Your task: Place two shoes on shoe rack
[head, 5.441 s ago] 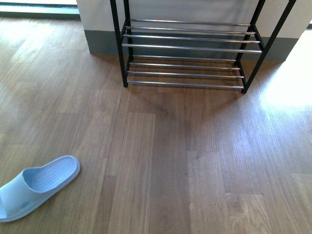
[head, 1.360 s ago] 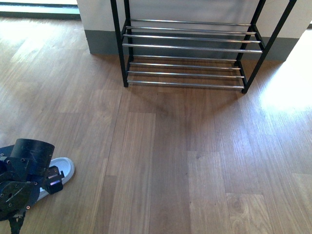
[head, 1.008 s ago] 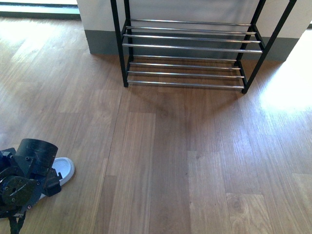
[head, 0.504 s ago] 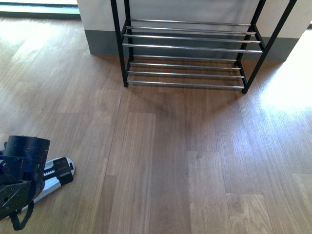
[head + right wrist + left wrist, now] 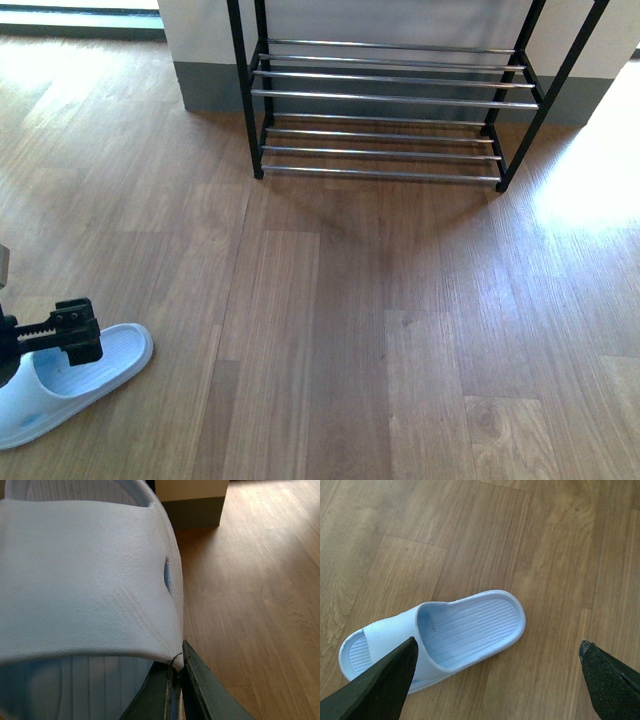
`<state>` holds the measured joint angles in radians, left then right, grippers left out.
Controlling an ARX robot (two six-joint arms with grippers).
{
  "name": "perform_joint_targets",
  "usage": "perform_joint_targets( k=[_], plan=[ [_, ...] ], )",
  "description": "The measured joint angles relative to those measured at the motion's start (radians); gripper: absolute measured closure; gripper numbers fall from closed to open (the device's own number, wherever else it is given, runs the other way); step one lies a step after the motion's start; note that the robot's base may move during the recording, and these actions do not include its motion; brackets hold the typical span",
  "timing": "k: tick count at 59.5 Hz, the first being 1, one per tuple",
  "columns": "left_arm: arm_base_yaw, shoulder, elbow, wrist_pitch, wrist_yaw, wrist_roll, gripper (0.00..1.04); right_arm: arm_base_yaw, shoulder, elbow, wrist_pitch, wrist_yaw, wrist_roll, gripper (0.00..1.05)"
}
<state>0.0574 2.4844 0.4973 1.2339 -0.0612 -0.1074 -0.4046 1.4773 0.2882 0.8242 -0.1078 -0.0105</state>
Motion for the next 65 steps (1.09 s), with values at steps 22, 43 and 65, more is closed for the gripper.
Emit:
perform_joint_targets(
  k=[22, 43, 65],
  plan=[
    [0.069, 0.037, 0.039, -0.009, 0.021, 0.058, 0.09, 0.000, 0.000, 0.000, 0.000, 0.002, 0.000, 1.03],
    [0.185, 0.306, 0.323, -0.243, -0.100, 0.040, 0.09, 0.000, 0.000, 0.000, 0.000, 0.002, 0.000, 1.03],
    [0.179, 0.419, 0.557, -0.386, -0.126, 0.028, 0.09, 0.000, 0.000, 0.000, 0.000, 0.002, 0.000, 1.03]
  ],
)
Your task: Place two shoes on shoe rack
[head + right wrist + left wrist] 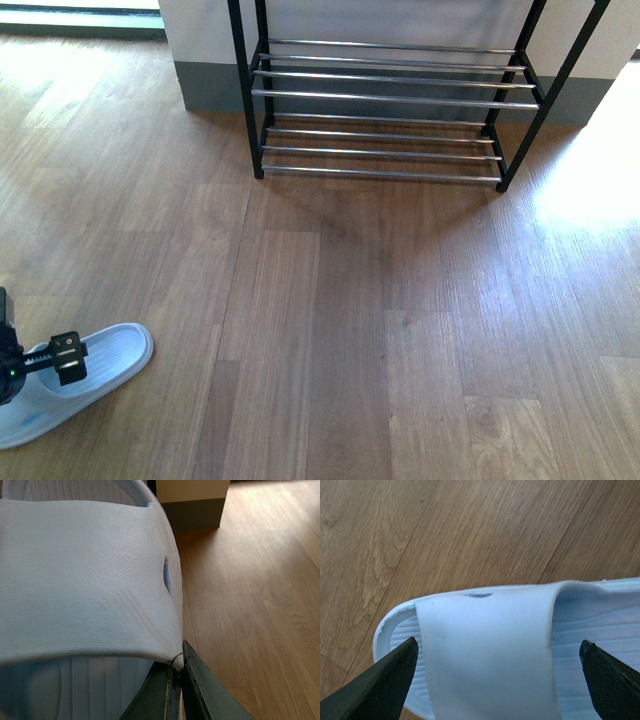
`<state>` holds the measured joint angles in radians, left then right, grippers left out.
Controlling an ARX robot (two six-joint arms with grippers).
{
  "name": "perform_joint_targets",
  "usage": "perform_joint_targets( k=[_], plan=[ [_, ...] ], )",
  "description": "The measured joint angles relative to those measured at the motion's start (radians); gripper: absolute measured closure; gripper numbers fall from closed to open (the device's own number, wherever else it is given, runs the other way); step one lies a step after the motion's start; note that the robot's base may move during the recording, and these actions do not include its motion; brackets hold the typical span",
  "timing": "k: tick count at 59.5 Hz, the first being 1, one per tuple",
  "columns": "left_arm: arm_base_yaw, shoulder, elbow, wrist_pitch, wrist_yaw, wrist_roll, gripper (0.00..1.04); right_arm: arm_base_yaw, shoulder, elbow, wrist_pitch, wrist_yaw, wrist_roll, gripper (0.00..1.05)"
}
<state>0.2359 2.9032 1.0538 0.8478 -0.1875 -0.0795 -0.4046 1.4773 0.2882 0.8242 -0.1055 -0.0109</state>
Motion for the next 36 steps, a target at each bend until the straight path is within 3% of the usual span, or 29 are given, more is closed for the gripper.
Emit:
perform_joint_targets(
  k=[15, 19, 36],
  plan=[
    [-0.005, 0.095, 0.235, -0.252, -0.018, 0.018, 0.10, 0.000, 0.000, 0.000, 0.000, 0.000, 0.000, 1.03],
    [-0.005, 0.097, 0.266, -0.282, 0.003, 0.047, 0.21, 0.000, 0.000, 0.000, 0.000, 0.000, 0.000, 1.03],
    [0.002, 0.105, 0.280, -0.250, 0.040, 0.135, 0.43, 0.000, 0.000, 0.000, 0.000, 0.000, 0.000, 1.03]
  ],
)
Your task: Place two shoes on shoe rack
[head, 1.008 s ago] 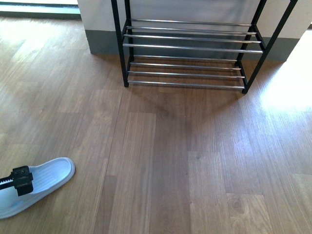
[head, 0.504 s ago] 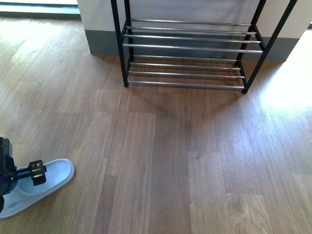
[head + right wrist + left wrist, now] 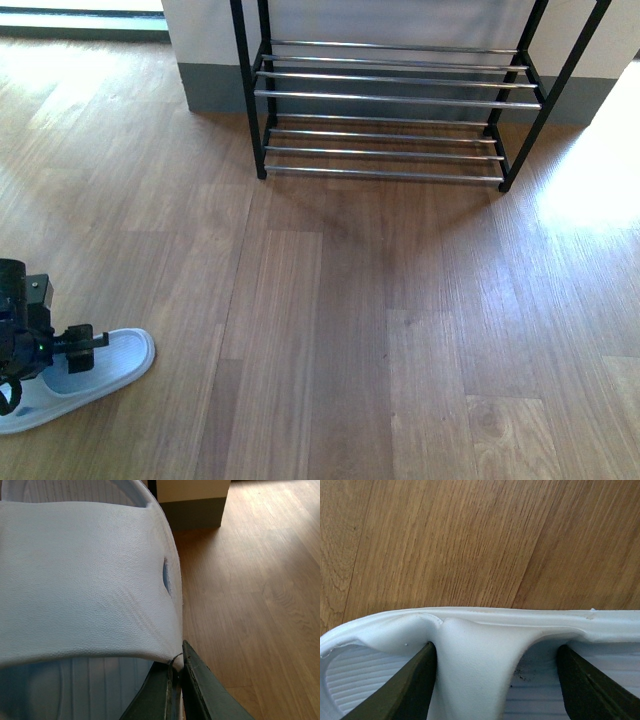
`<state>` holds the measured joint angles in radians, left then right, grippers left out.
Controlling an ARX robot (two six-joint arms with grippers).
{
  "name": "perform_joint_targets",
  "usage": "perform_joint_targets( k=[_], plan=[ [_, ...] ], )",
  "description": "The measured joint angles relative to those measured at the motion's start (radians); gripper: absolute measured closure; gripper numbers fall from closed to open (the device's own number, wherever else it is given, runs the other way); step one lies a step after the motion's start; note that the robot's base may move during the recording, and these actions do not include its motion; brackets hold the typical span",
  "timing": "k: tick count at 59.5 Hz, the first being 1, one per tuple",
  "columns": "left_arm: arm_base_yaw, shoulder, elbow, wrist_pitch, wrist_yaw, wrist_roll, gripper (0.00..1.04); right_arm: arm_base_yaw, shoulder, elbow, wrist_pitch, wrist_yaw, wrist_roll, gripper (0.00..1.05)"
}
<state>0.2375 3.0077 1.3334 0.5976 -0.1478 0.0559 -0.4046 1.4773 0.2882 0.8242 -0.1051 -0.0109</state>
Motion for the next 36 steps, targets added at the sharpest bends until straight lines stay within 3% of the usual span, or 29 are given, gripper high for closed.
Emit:
perform_joint_targets(
  k=[10, 22, 27, 36],
  plan=[
    [0.001, 0.003, -0.005, 0.102, 0.028, 0.108, 0.51, 0.000, 0.000, 0.000, 0.000, 0.000, 0.000, 1.03],
    [0.002, -0.039, -0.092, 0.281, 0.104, 0.195, 0.23, 0.000, 0.000, 0.000, 0.000, 0.000, 0.000, 1.03],
    [-0.023, -0.127, -0.240, 0.377, 0.169, 0.186, 0.08, 0.000, 0.000, 0.000, 0.000, 0.000, 0.000, 1.03],
    [-0.037, -0.303, -0.497, 0.526, 0.227, 0.137, 0.09, 0.000, 0.000, 0.000, 0.000, 0.000, 0.000, 1.03]
  ],
)
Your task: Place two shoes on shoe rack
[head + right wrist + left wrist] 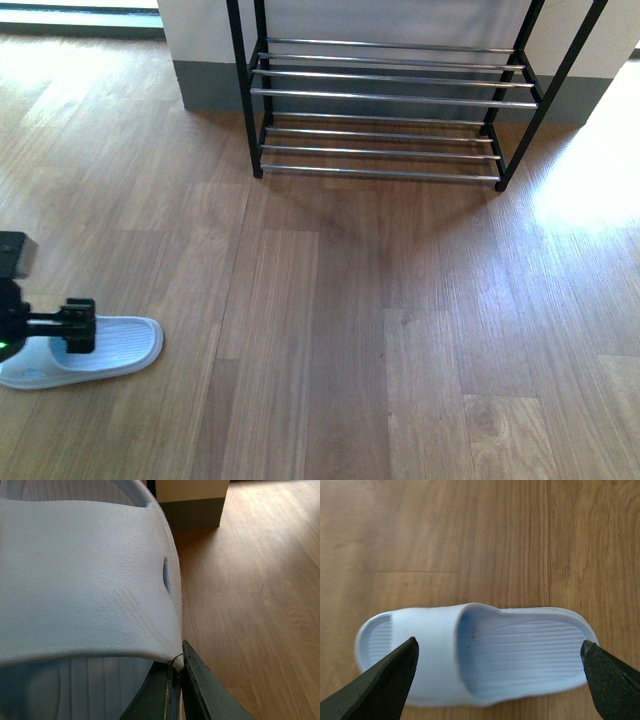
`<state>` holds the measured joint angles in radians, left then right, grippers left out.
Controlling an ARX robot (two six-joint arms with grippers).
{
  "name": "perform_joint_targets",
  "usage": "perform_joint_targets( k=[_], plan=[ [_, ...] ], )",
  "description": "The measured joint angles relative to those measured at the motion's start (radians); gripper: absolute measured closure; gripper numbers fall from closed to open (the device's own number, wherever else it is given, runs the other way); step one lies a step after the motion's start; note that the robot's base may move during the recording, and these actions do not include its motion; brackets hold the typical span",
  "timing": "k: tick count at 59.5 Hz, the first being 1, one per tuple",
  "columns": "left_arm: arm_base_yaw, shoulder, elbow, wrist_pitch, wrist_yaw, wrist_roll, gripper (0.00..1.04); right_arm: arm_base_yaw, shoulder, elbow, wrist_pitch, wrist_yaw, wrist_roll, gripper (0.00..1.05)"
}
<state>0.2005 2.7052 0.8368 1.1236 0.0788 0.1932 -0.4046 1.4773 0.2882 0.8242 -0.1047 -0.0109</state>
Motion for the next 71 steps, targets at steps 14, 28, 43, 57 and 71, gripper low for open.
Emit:
perform_joint_targets(
  k=[14, 28, 43, 57, 71],
  plan=[
    [0.049, -0.287, -0.335, 0.137, 0.027, -0.040, 0.09, 0.000, 0.000, 0.000, 0.000, -0.003, 0.000, 1.03],
    [0.098, -0.231, -0.385, 0.161, 0.014, -0.053, 0.09, 0.000, 0.000, 0.000, 0.000, -0.001, 0.000, 1.03],
    [0.067, -0.240, -0.414, 0.209, -0.015, -0.117, 0.09, 0.000, 0.000, 0.000, 0.000, -0.001, 0.000, 1.03],
    [0.048, -0.196, -0.361, 0.164, -0.116, -0.160, 0.09, 0.000, 0.000, 0.000, 0.000, -0.001, 0.000, 1.03],
    [0.003, -0.137, -0.334, 0.149, -0.189, -0.194, 0.09, 0.000, 0.000, 0.000, 0.000, -0.001, 0.000, 1.03]
  ],
)
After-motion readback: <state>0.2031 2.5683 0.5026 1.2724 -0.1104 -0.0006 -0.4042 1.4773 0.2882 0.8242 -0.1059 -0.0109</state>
